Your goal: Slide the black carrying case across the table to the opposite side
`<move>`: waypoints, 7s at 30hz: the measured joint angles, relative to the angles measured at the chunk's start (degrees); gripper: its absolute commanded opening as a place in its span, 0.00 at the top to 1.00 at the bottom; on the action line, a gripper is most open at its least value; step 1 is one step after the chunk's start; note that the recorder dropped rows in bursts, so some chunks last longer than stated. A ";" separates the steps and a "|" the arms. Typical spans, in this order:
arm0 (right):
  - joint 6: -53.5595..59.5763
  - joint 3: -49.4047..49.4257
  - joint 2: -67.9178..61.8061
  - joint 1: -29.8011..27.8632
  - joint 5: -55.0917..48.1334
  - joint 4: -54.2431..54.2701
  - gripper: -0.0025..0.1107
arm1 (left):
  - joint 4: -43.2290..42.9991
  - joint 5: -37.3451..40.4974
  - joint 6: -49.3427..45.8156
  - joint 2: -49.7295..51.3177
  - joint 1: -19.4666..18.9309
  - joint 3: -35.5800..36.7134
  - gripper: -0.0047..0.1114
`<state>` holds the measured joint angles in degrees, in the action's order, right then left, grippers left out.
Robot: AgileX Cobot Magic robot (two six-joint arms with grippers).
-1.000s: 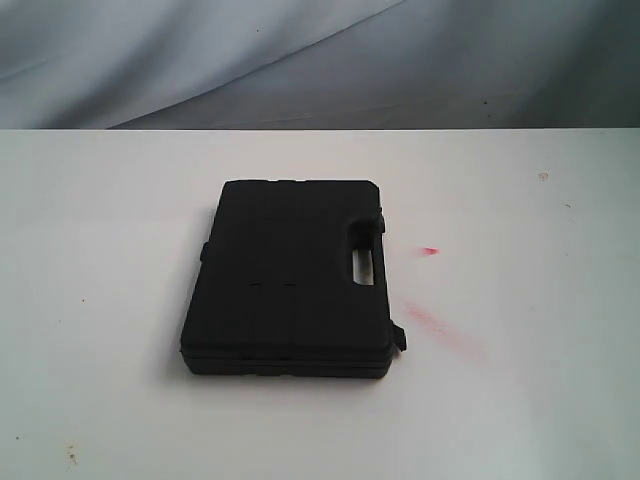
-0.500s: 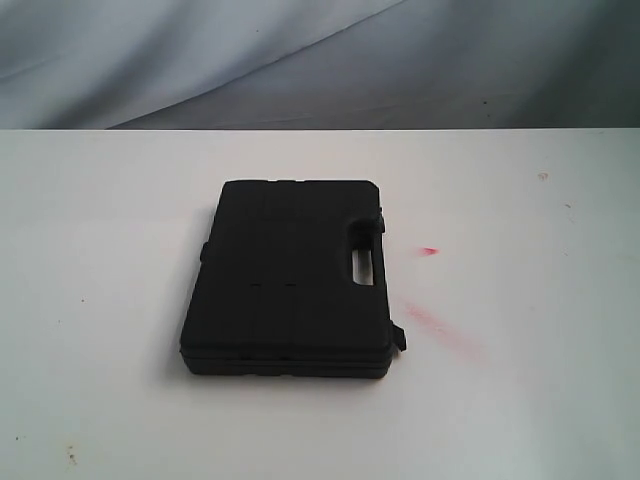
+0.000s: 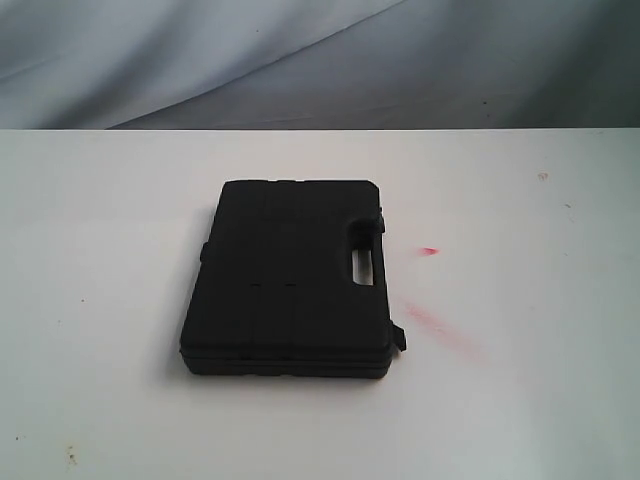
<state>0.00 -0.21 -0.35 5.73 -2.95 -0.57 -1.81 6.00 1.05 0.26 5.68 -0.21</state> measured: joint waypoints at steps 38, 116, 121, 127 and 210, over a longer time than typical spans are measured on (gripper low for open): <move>0.00 0.00 0.00 0.00 0.00 0.00 0.98 | 1.43 1.49 -0.42 0.00 0.00 0.00 0.96; -33.15 -56.52 -63.76 27.09 -26.90 -23.87 0.98 | 1.43 1.61 -0.42 0.00 0.00 0.00 0.96; -36.01 -64.68 -73.68 31.50 -32.24 -26.52 0.98 | 1.43 1.61 -0.42 0.00 0.00 0.00 0.96; -35.62 -73.60 -82.78 33.64 -39.93 -25.54 0.98 | 1.43 1.61 -0.42 0.00 0.00 0.00 0.96; -15.13 -98.71 -128.61 27.89 -51.69 3.36 0.61 | 1.43 1.61 -0.42 0.00 0.00 0.00 0.96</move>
<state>-15.13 -98.92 -128.97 33.62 -54.65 2.79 -0.38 7.61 0.63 0.26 5.68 -0.21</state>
